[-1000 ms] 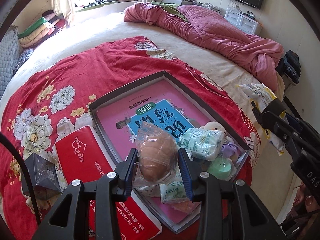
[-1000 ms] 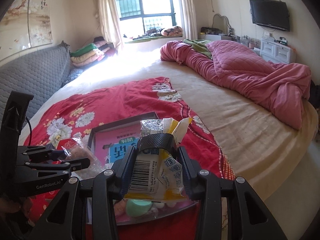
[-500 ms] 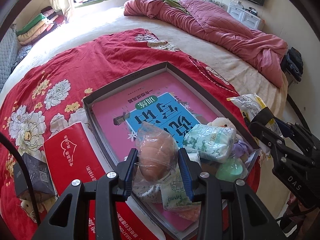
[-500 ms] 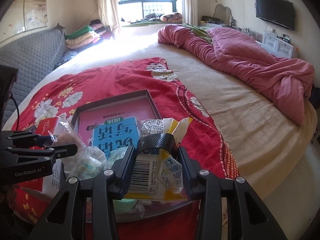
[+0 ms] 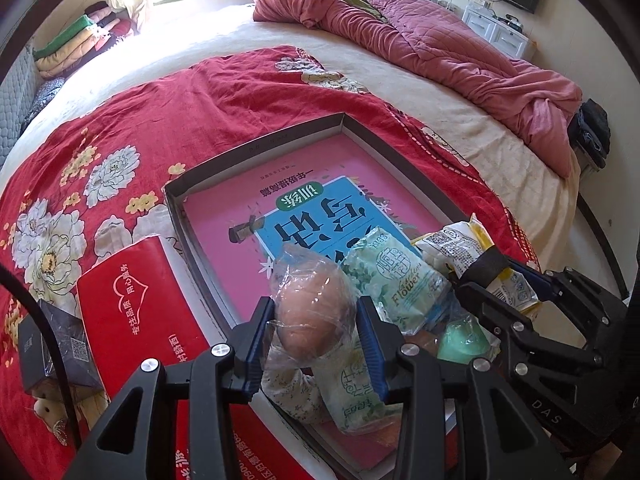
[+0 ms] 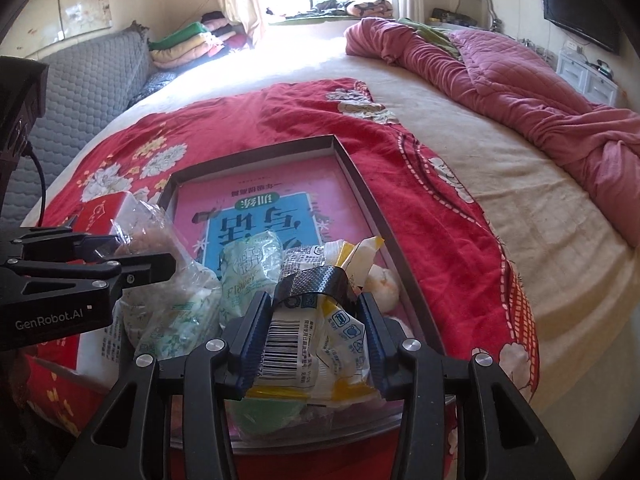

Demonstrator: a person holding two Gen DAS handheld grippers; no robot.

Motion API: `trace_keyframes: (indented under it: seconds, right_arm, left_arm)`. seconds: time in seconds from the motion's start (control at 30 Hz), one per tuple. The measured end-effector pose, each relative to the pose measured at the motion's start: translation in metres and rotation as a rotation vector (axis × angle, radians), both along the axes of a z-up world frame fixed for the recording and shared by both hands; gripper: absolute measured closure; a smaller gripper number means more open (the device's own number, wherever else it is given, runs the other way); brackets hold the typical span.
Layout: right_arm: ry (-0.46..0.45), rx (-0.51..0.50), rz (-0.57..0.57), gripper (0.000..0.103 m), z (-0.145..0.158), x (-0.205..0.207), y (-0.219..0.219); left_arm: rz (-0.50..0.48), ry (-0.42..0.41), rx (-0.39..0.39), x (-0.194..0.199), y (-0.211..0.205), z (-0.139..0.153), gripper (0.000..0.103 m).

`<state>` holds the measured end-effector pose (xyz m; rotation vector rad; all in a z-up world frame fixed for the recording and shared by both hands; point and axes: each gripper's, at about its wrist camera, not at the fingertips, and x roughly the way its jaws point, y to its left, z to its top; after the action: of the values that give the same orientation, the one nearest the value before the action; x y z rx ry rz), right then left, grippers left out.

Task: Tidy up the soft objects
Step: 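Lower both items into the tray and open both grippers, then move both tools back to the small teddy bear and leopard scrunchie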

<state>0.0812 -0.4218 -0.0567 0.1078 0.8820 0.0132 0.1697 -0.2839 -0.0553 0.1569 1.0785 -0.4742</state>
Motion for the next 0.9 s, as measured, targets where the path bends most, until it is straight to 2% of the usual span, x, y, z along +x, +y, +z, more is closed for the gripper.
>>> trace_keyframes:
  seconds: [0.07, 0.1, 0.17, 0.33, 0.43, 0.6, 0.73, 0.9]
  right_arm:
    - [-0.016, 0.018, 0.004, 0.05, 0.006, -0.002, -0.001]
    - [-0.029, 0.021, 0.002, 0.044, 0.009, -0.003, -0.001]
    - [-0.04, 0.015, 0.002, 0.039, 0.015, -0.005, 0.0]
    - [-0.075, -0.023, -0.023, 0.038, 0.033, -0.013, 0.0]
    - [-0.11, -0.026, -0.041, 0.035, 0.046, -0.02, -0.002]
    - [-0.157, -0.019, -0.032, 0.033, 0.068, -0.027, 0.005]
    - [-0.195, -0.043, 0.012, 0.033, 0.088, -0.03, 0.028]
    - [-0.269, -0.025, 0.119, 0.03, 0.119, -0.035, 0.074]
  left_arm:
    - [0.0, 0.005, -0.006, -0.001, 0.001, 0.001, 0.06]
    - [-0.005, 0.006, -0.011, -0.002, 0.001, 0.001, 0.057]
    - [-0.011, 0.016, -0.018, -0.003, 0.003, 0.0, 0.051]
    - [-0.012, 0.022, -0.035, -0.01, 0.008, 0.004, 0.049]
    - [-0.014, 0.031, -0.062, -0.013, 0.014, 0.008, 0.043]
    - [0.008, -0.001, -0.092, -0.023, 0.03, 0.026, 0.041]
    - [0.049, -0.045, -0.113, -0.035, 0.059, 0.047, 0.036]
    - [0.115, -0.099, -0.119, -0.05, 0.108, 0.073, 0.031]
